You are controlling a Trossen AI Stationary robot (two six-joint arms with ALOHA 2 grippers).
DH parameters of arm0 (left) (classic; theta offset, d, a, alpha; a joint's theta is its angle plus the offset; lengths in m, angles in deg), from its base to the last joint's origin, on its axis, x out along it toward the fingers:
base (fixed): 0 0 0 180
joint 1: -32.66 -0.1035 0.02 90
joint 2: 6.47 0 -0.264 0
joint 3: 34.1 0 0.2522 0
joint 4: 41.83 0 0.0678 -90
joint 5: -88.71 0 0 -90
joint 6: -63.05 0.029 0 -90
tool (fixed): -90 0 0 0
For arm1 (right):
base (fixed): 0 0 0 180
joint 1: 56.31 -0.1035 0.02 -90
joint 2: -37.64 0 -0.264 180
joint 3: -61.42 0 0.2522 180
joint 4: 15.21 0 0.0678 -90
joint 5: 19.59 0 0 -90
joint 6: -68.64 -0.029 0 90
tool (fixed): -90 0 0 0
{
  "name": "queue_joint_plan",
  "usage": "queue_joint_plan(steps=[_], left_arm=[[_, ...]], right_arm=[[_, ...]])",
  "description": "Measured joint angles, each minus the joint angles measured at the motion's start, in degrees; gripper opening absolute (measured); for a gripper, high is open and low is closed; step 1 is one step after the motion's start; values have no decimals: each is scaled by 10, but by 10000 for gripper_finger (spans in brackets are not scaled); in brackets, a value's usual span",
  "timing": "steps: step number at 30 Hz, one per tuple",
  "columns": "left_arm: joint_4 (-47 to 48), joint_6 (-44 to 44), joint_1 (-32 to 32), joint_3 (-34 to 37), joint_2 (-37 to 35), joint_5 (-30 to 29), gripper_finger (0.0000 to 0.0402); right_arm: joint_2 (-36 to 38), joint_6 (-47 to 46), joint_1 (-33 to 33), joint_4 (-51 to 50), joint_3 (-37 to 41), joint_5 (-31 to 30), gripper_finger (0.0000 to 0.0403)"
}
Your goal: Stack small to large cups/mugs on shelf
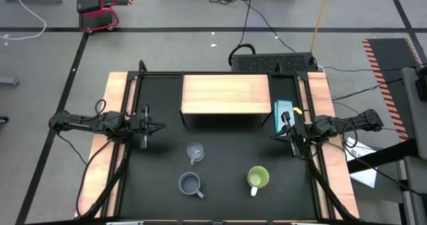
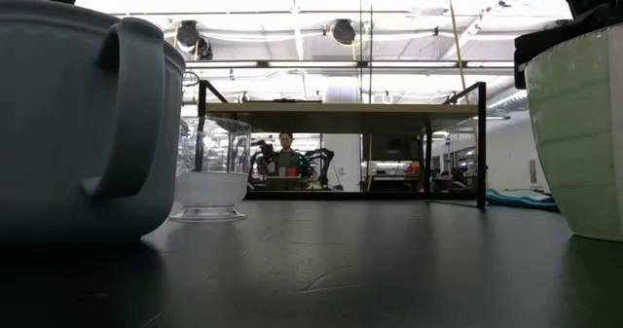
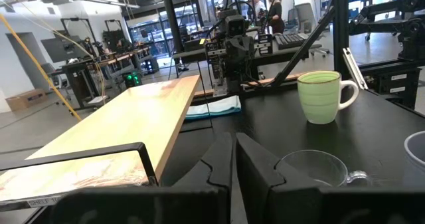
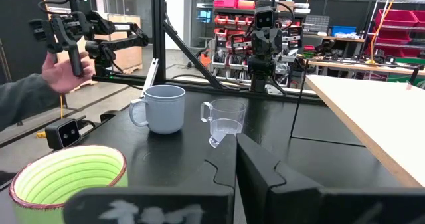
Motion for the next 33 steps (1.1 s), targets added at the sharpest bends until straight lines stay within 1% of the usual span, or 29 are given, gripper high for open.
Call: queue_joint_plan(steps=[7,14,24,33], left_arm=[[-1,-4,0,0,0,0,24],[-1,-57,0,0,0,0,24],[-2,-40,0,0,0,0,24],[-55,-36,0,0,0,0,24]], right_arm=[[0,0,0,14,1,0,0],[0,0,0,22,2,-1,0],[0,0,0,25,1,0,0],[0,-10,0,30,1,0,0]])
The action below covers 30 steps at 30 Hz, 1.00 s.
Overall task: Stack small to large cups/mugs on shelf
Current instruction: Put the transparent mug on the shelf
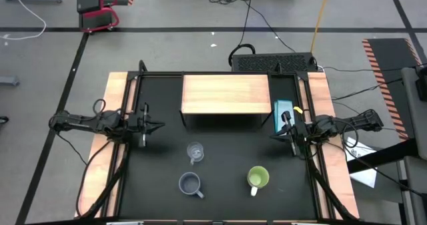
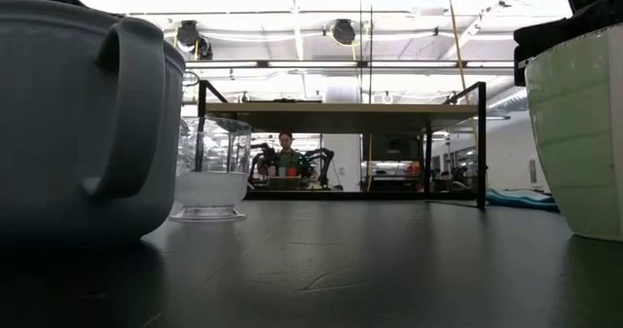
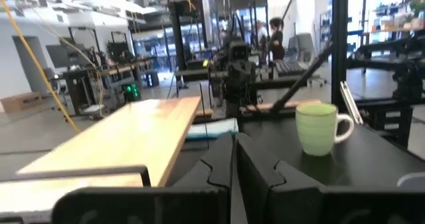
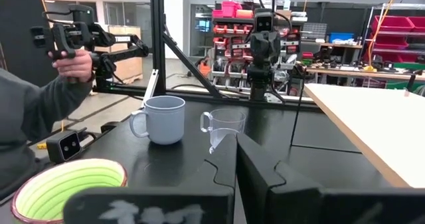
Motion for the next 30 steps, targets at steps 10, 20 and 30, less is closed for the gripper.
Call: queue_joint_plan(steps=[10,20,30], left_arm=[[-61,-6,0,0,0,1,24],[-67,-6,0,0,0,2,4],[-66,-53,4,0,0,9,2]], right_arm=[[0,44,0,7,0,0,0],[0,40,0,30,0,0,0],[0,40,0,37,-1,0,0]])
